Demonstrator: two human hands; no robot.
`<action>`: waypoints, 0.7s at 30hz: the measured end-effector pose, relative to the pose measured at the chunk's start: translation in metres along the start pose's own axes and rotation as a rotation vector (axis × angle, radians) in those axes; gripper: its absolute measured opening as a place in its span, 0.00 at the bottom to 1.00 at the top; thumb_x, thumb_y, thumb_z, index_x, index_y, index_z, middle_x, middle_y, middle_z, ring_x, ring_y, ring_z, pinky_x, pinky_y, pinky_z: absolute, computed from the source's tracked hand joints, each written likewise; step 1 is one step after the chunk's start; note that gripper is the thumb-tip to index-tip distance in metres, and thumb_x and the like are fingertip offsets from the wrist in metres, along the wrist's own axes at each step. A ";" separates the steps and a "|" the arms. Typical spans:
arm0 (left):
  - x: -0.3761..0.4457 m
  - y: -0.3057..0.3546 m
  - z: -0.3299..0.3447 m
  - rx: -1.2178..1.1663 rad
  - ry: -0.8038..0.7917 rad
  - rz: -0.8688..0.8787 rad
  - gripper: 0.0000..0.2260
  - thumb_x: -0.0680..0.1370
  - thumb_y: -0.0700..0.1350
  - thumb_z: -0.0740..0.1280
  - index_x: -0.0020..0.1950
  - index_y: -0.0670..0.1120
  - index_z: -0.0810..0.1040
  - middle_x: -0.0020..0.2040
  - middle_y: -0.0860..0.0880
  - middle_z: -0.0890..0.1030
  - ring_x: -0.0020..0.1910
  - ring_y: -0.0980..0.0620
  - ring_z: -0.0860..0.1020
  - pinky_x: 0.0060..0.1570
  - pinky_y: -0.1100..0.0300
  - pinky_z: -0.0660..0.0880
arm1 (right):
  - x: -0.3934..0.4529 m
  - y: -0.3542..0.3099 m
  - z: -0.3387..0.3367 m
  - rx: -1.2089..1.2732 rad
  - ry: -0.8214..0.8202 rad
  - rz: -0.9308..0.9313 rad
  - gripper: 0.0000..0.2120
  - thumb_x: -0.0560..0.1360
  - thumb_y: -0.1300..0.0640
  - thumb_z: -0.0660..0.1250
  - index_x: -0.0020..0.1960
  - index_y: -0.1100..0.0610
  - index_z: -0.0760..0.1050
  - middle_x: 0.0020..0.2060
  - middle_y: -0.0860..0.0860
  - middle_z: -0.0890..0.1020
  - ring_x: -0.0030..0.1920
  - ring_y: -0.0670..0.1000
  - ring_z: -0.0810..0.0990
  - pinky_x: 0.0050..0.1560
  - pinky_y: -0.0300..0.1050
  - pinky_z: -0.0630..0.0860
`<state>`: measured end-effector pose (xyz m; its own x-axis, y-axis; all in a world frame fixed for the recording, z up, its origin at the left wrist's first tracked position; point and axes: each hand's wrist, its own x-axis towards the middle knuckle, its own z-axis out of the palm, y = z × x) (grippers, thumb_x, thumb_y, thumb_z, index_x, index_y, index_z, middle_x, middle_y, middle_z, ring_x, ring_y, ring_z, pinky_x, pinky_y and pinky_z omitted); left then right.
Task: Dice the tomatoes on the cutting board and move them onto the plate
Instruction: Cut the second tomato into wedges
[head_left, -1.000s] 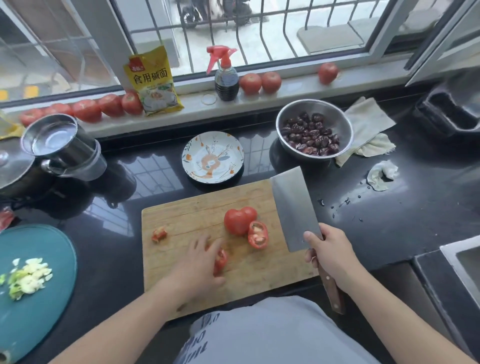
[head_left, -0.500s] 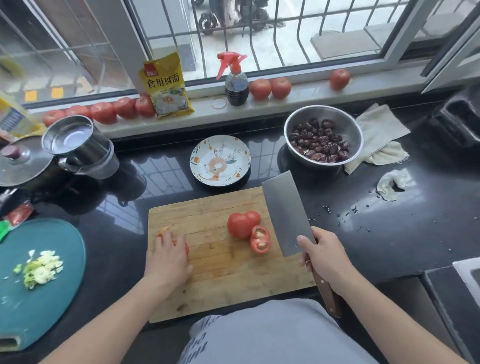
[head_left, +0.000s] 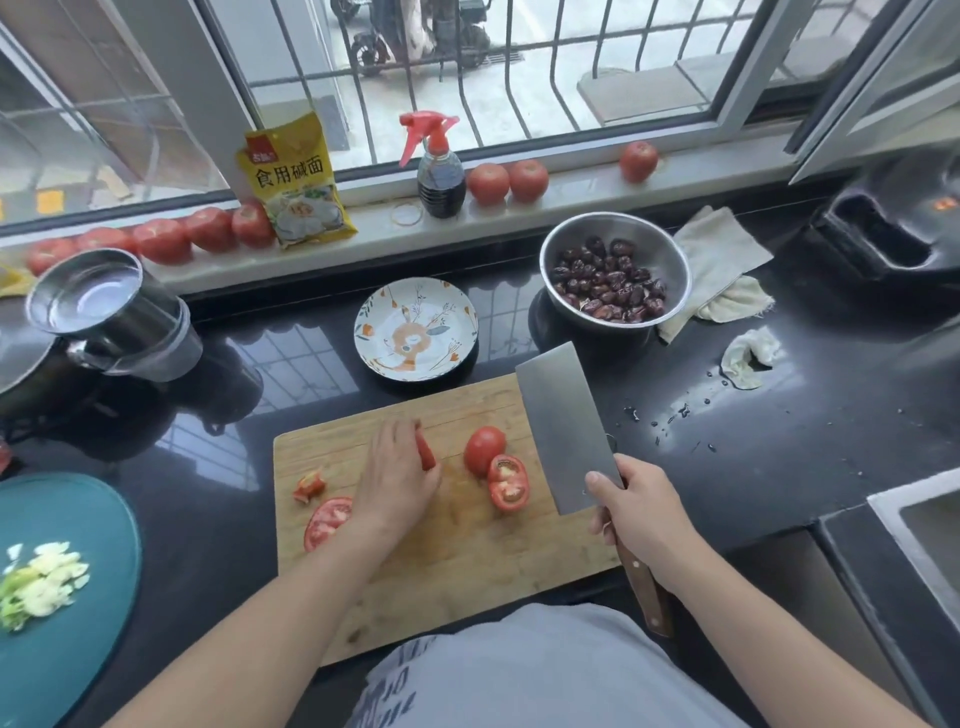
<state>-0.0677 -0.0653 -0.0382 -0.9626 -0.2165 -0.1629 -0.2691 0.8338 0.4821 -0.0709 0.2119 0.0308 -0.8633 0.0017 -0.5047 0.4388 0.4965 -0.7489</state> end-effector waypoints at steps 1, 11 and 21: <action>0.002 -0.011 -0.009 -0.053 0.028 -0.048 0.25 0.75 0.44 0.75 0.69 0.45 0.70 0.63 0.47 0.72 0.62 0.47 0.73 0.61 0.54 0.71 | -0.001 0.000 0.002 -0.001 -0.003 0.002 0.07 0.78 0.58 0.62 0.45 0.55 0.77 0.28 0.58 0.81 0.24 0.53 0.74 0.29 0.49 0.73; 0.012 -0.075 -0.032 0.096 0.045 -0.290 0.30 0.74 0.50 0.73 0.73 0.51 0.64 0.65 0.44 0.65 0.66 0.40 0.67 0.70 0.45 0.70 | -0.003 -0.004 0.011 -0.015 -0.052 -0.010 0.08 0.79 0.61 0.61 0.45 0.54 0.78 0.26 0.52 0.80 0.22 0.50 0.75 0.26 0.43 0.70; 0.041 0.047 0.010 0.483 -0.475 0.580 0.35 0.78 0.44 0.69 0.82 0.54 0.59 0.81 0.48 0.60 0.78 0.45 0.61 0.71 0.48 0.71 | 0.000 0.012 -0.007 0.008 -0.022 0.024 0.07 0.79 0.59 0.62 0.46 0.55 0.79 0.28 0.60 0.81 0.25 0.54 0.75 0.30 0.48 0.72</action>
<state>-0.1192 -0.0294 -0.0311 -0.7996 0.4500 -0.3977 0.4023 0.8930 0.2016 -0.0675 0.2234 0.0250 -0.8470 -0.0054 -0.5315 0.4611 0.4899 -0.7399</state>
